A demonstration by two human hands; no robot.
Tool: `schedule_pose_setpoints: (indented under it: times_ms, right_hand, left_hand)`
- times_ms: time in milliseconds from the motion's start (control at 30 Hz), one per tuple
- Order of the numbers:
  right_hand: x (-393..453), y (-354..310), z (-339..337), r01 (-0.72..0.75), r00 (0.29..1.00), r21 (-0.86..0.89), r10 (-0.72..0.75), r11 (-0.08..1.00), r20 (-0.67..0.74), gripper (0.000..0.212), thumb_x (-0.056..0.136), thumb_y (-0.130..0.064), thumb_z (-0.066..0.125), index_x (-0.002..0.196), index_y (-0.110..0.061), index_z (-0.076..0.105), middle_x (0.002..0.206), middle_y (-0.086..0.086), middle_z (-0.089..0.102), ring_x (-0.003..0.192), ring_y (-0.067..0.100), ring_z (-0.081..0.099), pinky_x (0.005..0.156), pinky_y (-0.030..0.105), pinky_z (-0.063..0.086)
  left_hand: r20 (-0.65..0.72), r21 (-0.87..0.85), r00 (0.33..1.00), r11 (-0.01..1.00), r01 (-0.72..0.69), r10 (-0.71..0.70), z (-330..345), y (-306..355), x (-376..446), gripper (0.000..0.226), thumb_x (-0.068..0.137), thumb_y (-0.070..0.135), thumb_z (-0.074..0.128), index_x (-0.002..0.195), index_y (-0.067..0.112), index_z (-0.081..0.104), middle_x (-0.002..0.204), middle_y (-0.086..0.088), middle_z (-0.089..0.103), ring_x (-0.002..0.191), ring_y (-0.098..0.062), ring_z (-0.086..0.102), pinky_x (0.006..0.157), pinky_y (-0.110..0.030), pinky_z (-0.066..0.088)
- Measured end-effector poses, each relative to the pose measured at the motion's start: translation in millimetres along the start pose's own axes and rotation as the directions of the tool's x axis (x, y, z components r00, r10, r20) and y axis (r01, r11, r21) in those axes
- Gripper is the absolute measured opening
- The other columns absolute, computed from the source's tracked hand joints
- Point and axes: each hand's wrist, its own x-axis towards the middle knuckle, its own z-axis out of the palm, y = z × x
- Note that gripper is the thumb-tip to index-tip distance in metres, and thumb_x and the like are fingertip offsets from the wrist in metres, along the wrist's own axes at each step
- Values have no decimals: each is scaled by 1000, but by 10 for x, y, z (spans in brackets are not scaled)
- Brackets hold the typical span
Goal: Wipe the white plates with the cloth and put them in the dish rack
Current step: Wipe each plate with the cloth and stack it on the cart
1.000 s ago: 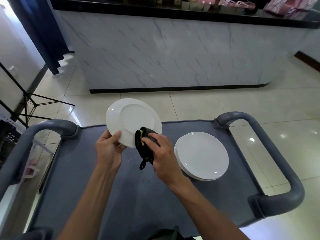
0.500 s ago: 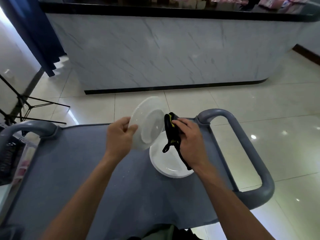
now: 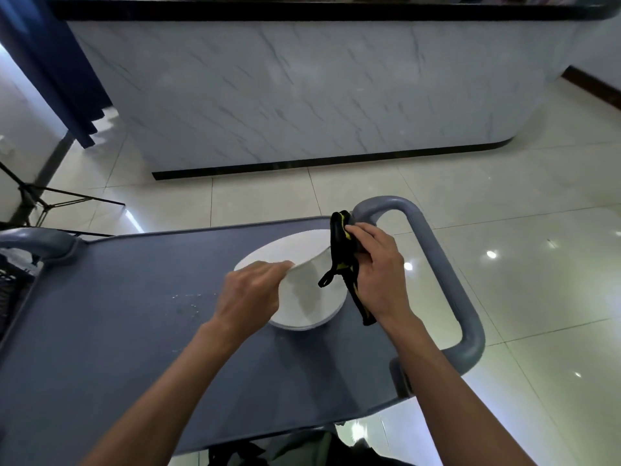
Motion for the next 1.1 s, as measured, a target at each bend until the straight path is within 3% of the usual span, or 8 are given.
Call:
schedule_pose_setpoints:
  times_ms: [167, 267, 400, 633, 900, 1100]
  right_hand:
    - [-27, 133, -96, -5, 999, -7, 5, 1000, 34, 37, 95, 4, 54, 130, -5, 63, 132, 11, 60, 124, 28, 52, 106, 43, 45]
    - [-30, 167, -87, 24, 998, -30, -22, 999, 53, 36, 95, 4, 55, 129, -5, 64, 130, 11, 61, 121, 28, 53, 106, 39, 45]
    - [-30, 180, -58, 18, 996, -33, -15, 999, 86, 37, 95, 4, 55, 129, -8, 65, 128, 7, 62, 119, 24, 53, 105, 26, 41]
    - [-68, 180, -27, 4, 993, -7, -3, 1000, 118, 38, 93, 6, 55, 128, -7, 65, 127, 7, 62, 119, 23, 53, 104, 26, 42]
    - [-69, 100, 26, 14, 986, -13, -12, 1000, 168, 38, 95, 5, 54, 130, -7, 63, 129, 6, 61, 121, 23, 51, 106, 29, 43]
    - [-43, -30, 132, 8, 983, 16, -11, 1000, 184, 38, 95, 6, 54, 130, -6, 64, 130, 7, 61, 122, 23, 51, 106, 32, 44]
  left_hand:
    - [80, 68, 990, 991, -118, 112, 181, 151, -237, 37, 71, -10, 71, 101, 10, 77, 101, -3, 77, 91, -29, 74, 66, -38, 59]
    - [132, 74, 987, 992, -102, 92, 271, 181, -338, 38, 72, -8, 73, 104, 12, 75, 112, -4, 75, 96, -30, 72, 74, -40, 59]
    - [170, 51, 982, 995, -90, 80, 387, 196, -445, 32, 76, -2, 71, 101, 16, 74, 107, -1, 73, 97, -28, 69, 74, -35, 55]
    - [218, -27, 974, 998, -53, 57, 536, 180, -562, 17, 88, 13, 74, 104, 18, 73, 108, 1, 70, 99, -27, 65, 63, -34, 53]
    - [229, -74, 967, 992, -98, 113, 635, 65, -635, 17, 93, 20, 70, 109, 18, 72, 114, -4, 67, 102, -29, 61, 88, -40, 47]
    - [224, -132, 968, 988, -83, 111, 629, 37, -676, 16, 91, 20, 70, 107, 19, 73, 113, -1, 67, 103, -27, 63, 92, -39, 45]
